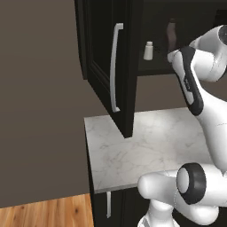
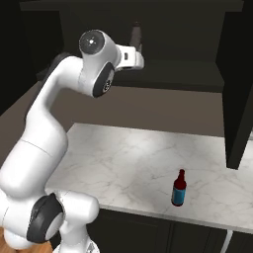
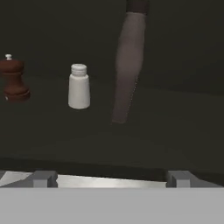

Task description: There are various items on the counter. Only move the condiments/shakers into the cabinet.

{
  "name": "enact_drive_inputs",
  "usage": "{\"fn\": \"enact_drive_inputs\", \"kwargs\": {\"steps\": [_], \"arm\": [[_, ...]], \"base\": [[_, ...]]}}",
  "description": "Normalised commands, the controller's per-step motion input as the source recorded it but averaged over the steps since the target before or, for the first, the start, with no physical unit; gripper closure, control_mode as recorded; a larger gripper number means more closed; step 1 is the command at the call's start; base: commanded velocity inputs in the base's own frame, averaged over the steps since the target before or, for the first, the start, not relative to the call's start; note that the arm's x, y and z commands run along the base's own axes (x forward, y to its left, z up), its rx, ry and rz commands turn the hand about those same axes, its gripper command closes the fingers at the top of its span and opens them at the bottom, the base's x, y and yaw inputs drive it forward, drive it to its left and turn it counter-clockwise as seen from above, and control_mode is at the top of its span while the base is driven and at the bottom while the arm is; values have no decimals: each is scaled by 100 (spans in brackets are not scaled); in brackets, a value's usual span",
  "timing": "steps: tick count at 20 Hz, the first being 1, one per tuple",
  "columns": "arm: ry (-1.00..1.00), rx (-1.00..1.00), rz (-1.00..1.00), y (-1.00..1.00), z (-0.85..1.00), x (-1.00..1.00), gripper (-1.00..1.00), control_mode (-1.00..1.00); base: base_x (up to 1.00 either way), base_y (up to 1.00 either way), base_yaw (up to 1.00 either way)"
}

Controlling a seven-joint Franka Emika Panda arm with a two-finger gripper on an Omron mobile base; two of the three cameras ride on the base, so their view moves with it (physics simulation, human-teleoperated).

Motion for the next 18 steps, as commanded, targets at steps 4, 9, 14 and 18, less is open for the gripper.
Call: {"fn": "enact_drive_inputs", "kwargs": {"steps": [4,9,14,18], "arm": [[-1,-1,0,0,-22,-91,-100,-100],[-5,0,0,0,-36,-100,-100,-100],[-7,0,-3,5,-17,-100,-100,-100],[-40,1,-5,0,27,-100,-100,-100]], "base": [[0,0,0],[0,0,0],[0,0,0],[0,0,0]]}}
